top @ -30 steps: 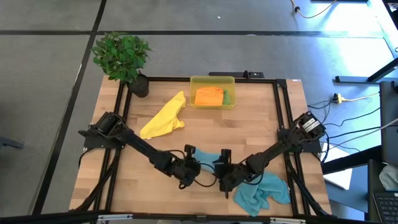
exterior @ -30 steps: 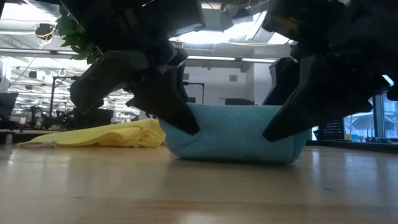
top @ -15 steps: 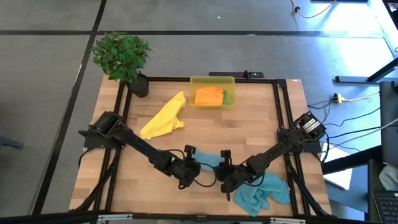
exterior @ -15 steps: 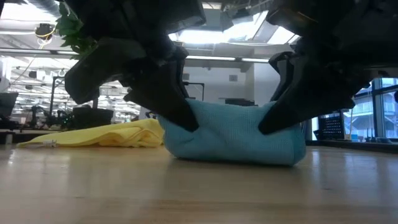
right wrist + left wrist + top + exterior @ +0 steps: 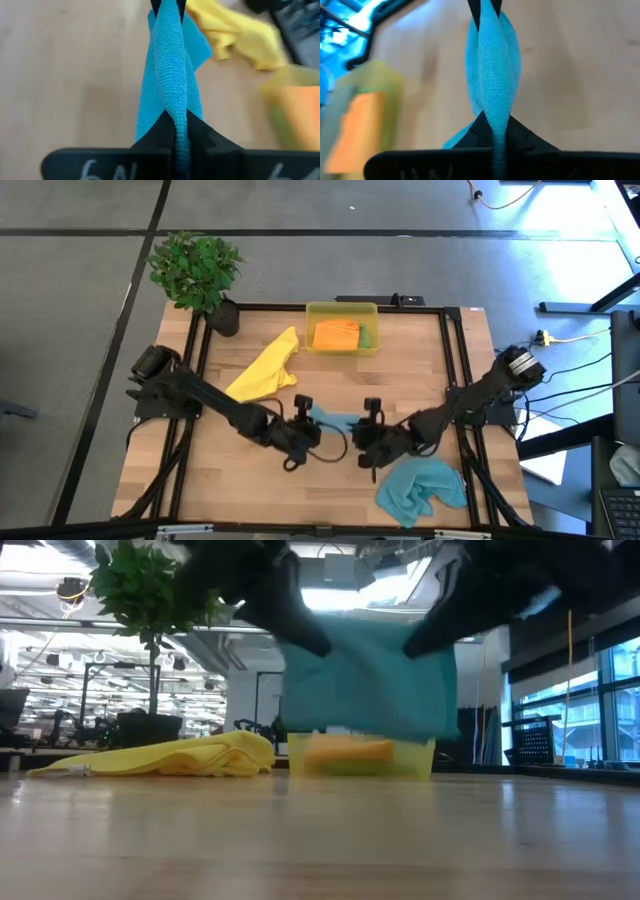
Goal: Fold microfiber towels
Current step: Stack the folded top blue microfiber cloth on the top of the orange microfiber cloth
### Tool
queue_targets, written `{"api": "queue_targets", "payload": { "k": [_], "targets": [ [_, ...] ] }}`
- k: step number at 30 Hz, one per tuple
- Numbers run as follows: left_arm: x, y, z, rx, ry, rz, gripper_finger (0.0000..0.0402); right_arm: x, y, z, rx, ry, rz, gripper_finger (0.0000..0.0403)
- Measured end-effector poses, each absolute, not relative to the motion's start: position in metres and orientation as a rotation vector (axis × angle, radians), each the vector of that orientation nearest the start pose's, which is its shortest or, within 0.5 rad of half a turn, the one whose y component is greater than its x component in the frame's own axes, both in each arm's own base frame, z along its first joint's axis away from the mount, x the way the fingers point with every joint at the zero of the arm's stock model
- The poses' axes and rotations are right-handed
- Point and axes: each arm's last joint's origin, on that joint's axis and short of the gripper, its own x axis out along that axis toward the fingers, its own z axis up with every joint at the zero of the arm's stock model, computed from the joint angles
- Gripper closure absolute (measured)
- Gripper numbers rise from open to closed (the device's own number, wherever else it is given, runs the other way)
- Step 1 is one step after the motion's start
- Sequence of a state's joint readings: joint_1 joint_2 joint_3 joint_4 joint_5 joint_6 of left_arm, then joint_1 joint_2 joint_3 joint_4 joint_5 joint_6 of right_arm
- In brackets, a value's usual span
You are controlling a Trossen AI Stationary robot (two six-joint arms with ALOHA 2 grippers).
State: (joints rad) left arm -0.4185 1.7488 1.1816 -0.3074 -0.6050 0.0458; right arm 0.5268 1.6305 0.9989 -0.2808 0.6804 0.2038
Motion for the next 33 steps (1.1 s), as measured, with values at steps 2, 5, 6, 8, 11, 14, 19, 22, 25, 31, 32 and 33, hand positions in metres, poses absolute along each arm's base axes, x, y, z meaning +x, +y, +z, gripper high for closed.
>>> {"api": "queue_targets", "payload": {
  "k": [2, 5, 6, 8, 11, 14, 19, 22, 25, 31, 32, 33],
  "targets": [
    [0.342, -0.122, 0.219, 0.501, 0.760, 0.185, 0.0401, 0.288, 0.135, 0.211, -0.339, 0.726, -0.240, 0.0387],
    [0.346, -0.100, 0.226, 0.568, 0.768, 0.244, 0.0401, 0.288, 0.111, 0.226, -0.363, 0.724, -0.290, 0.0387],
    [0.348, -0.091, 0.228, 0.586, 0.771, 0.262, 0.0401, 0.288, 0.102, 0.230, -0.376, 0.725, -0.311, 0.0387],
    [0.350, -0.070, 0.234, 0.618, 0.786, 0.296, 0.0401, 0.290, 0.084, 0.238, -0.398, 0.723, -0.350, 0.0387],
    [0.355, -0.035, 0.243, 0.640, 0.785, 0.364, 0.0401, 0.292, 0.055, 0.249, -0.428, 0.729, -0.411, 0.0387],
    [0.358, -0.001, 0.248, 0.669, 0.792, 0.416, 0.0401, 0.292, 0.022, 0.257, -0.434, 0.749, -0.459, 0.0387],
    [0.361, 0.058, 0.255, 0.690, 0.765, 0.429, 0.0401, 0.290, -0.033, 0.266, -0.428, 0.766, -0.517, 0.0387],
    [0.357, 0.095, 0.258, 0.672, 0.745, 0.443, 0.0401, 0.287, -0.067, 0.270, -0.417, 0.754, -0.535, 0.0387],
    [0.351, 0.126, 0.262, 0.662, 0.706, 0.456, 0.0401, 0.282, -0.099, 0.274, -0.393, 0.722, -0.528, 0.0387],
    [0.337, 0.173, 0.264, 0.635, 0.620, 0.393, 0.0401, 0.270, -0.149, 0.276, -0.348, 0.647, -0.498, 0.0388],
    [0.335, 0.179, 0.264, 0.628, 0.610, 0.381, 0.0401, 0.269, -0.156, 0.274, -0.336, 0.637, -0.478, 0.0388],
    [0.334, 0.184, 0.262, 0.625, 0.597, 0.374, 0.0401, 0.267, -0.162, 0.273, -0.333, 0.631, -0.465, 0.0388]
  ]
}}
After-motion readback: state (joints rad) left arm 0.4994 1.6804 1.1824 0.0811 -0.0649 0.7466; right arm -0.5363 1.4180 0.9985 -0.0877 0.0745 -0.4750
